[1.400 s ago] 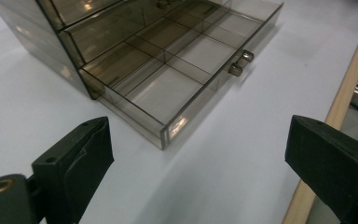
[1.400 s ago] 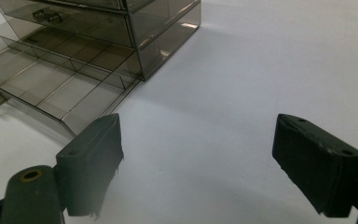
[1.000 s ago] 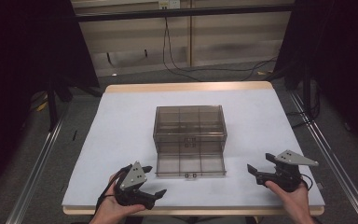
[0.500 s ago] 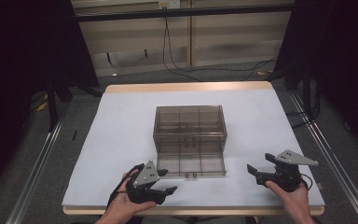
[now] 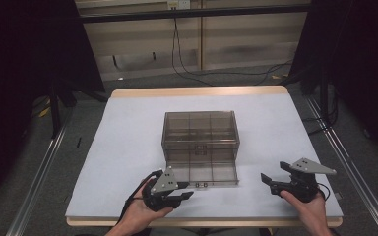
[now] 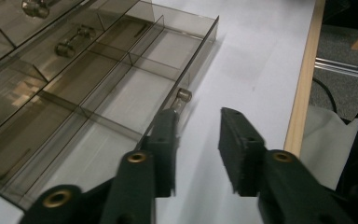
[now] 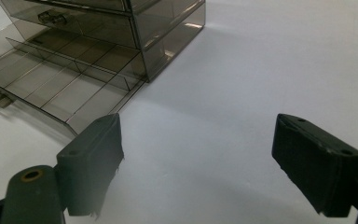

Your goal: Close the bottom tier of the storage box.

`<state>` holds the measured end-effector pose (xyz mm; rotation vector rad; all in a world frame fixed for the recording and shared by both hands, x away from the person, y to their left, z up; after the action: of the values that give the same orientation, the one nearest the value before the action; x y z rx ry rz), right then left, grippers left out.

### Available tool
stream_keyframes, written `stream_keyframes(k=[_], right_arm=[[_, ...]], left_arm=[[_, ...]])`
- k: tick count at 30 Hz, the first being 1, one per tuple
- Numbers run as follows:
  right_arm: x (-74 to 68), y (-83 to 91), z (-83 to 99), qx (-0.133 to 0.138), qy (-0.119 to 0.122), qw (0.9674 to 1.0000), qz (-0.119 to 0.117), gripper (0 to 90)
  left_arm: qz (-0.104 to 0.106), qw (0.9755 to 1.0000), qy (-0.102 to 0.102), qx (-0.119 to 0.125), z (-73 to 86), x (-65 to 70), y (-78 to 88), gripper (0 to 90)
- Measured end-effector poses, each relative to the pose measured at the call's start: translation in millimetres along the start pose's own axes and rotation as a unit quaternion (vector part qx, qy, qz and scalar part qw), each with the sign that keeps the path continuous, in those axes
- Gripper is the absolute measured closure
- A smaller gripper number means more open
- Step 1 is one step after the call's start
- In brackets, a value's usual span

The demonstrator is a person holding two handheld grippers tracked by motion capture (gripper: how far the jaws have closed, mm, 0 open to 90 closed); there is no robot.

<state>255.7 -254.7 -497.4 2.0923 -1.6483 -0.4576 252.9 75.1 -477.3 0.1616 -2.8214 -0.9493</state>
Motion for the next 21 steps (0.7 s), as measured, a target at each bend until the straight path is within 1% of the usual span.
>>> stream_keyframes(k=[2, 3, 5, 8, 9, 10, 11, 12, 13, 15, 16, 18, 20, 21], right_arm=[[0.0, 0.1, 0.1, -0.001, -0.001, 1.0000, 0.000, 15.7], [0.1, 0.1, 0.1, -0.001, -0.001, 1.0000, 0.000, 15.7], [0.1, -0.1, 0.1, 0.000, -0.001, 1.0000, 0.001, 15.7], [-1.5, -0.2, 0.3, -0.002, 0.000, 1.0000, 0.000, 15.7], [-2.7, -0.6, 0.4, -0.002, 0.001, 1.0000, -0.002, 15.7], [-2.7, -0.6, 0.4, -0.002, 0.001, 1.0000, -0.002, 15.7], [-3.2, -0.4, 0.4, -0.002, 0.001, 1.0000, -0.003, 15.7], [-3.2, -0.4, 0.4, -0.002, 0.001, 1.0000, -0.003, 15.7], [-2.5, -0.4, 0.4, -0.002, 0.001, 1.0000, -0.002, 15.7], [-2.0, -0.2, 0.5, -0.002, 0.001, 1.0000, -0.001, 15.7], [-1.4, 0.1, 0.3, -0.001, -0.001, 1.0000, -0.001, 15.3], [-1.2, 0.3, 0.3, -0.001, -0.001, 1.0000, -0.001, 15.1], [-1.8, 0.3, 0.5, -0.001, 0.001, 1.0000, -0.002, 13.7], [-1.8, 0.3, 0.5, -0.001, 0.001, 1.0000, -0.002, 13.7]], left_arm=[[-0.003, 1.0000, -0.004, -0.006, -1.5, -0.3, -2.1, 76.7], [-0.003, 1.0000, -0.006, 0.001, -4.3, -1.3, -4.9, 78.3], [-0.002, 1.0000, -0.005, 0.003, -5.6, -1.7, -5.5, 80.0], [0.003, 1.0000, -0.009, 0.000, -8.5, -2.8, -6.1, 84.7], [0.004, 0.9999, -0.012, 0.001, -9.6, -3.5, -6.6, 87.9], [0.006, 0.9999, -0.011, 0.000, -10.2, -3.7, -6.8, 87.9], [0.007, 0.9999, -0.010, -0.004, -10.3, -4.1, -6.9, 90.0], [0.007, 0.9999, -0.011, -0.005, -11.2, -4.3, -7.7, 90.0], [0.013, 0.9998, -0.011, -0.006, -13.0, -4.0, -9.9, 90.0], [0.015, 0.9998, -0.012, -0.006, -14.3, -3.6, -11.5, 90.0], [0.017, 0.9996, -0.014, -0.016, -17.0, -4.1, -13.8, 90.0], [0.020, 0.9996, -0.013, -0.013, -18.6, -4.3, -16.2, 90.0], [0.020, 0.9995, -0.014, -0.021, -20.9, -6.1, -19.9, 90.0], [0.023, 0.9994, -0.016, -0.020, -22.1, -6.8, -22.4, 90.0]])
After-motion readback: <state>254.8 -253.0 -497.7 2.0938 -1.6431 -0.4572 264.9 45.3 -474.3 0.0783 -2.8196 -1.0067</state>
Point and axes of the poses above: each handheld gripper's, and its own axes: y roughly backward along the jaws, z roughly out of its underside, x roughly to its right, the point moved 6 cm from there along -y, roughly forward along the jaws, and after that the axes turned 12 degrees about z, right-handed, at the moved point
